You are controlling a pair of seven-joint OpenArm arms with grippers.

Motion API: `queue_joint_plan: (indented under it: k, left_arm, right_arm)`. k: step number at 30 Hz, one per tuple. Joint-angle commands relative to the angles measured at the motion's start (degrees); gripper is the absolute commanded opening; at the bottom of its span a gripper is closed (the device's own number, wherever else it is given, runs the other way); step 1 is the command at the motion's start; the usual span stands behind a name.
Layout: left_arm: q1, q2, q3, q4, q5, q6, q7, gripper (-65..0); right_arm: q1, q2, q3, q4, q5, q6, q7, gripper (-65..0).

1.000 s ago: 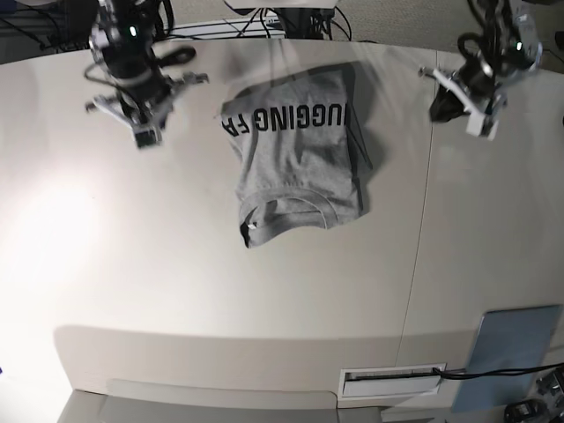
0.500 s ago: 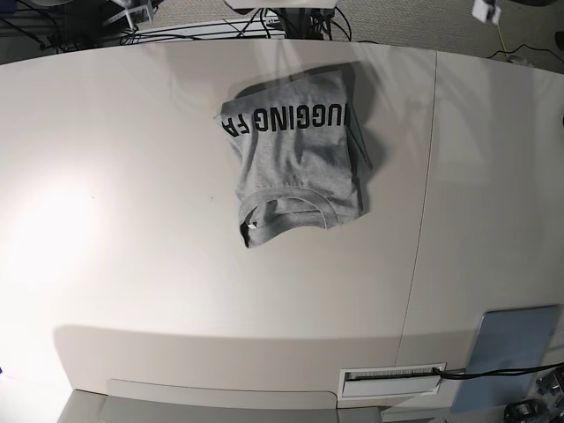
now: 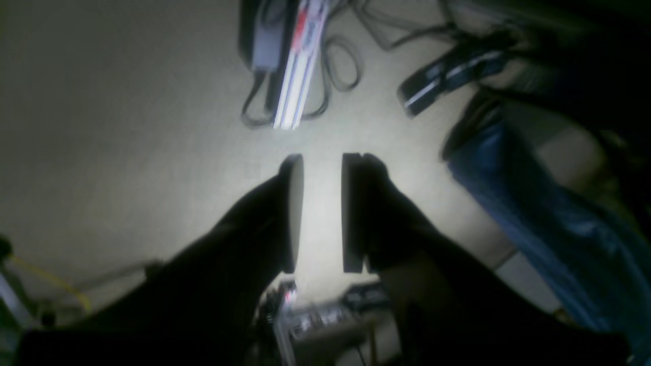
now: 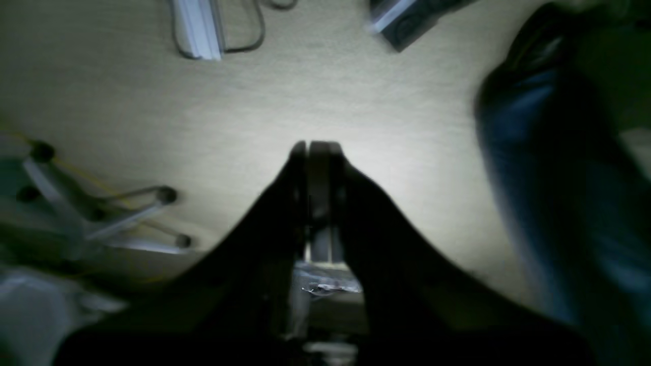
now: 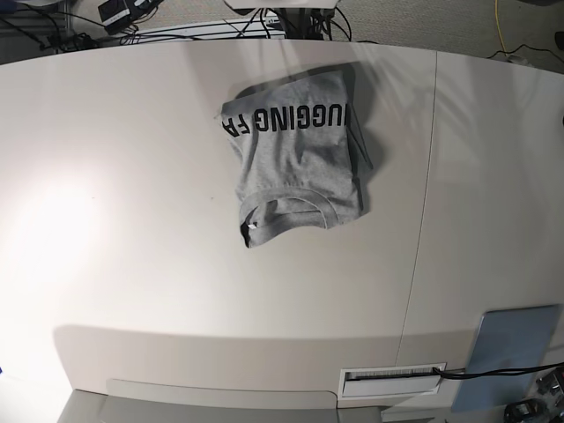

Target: Fold the T-shirt properly

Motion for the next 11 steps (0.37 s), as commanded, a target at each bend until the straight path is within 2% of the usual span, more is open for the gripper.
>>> queue_joint_plan:
  k: [1, 5, 11]
  left_arm:
    - [-1.2, -0.9, 0.8, -2.5, 0.4, 0.5, 0.0, -50.1]
    - [-7.6, -0.8, 3.6, -10.5, 0.8, 5.0, 0.1, -50.1]
    - [-10.8, 0.1, 3.7, -13.8, 0.8, 4.9, 0.0, -50.1]
  right_arm:
    - [1.9, 0.8, 0.1, -5.2, -0.3, 1.1, 2.0, -65.0]
    - [11.6, 1.2, 0.1, -22.0, -4.3, 3.3, 10.5, -65.0]
    - [15.1, 1.8, 0.1, -23.7, -4.4, 4.5, 10.5, -65.0]
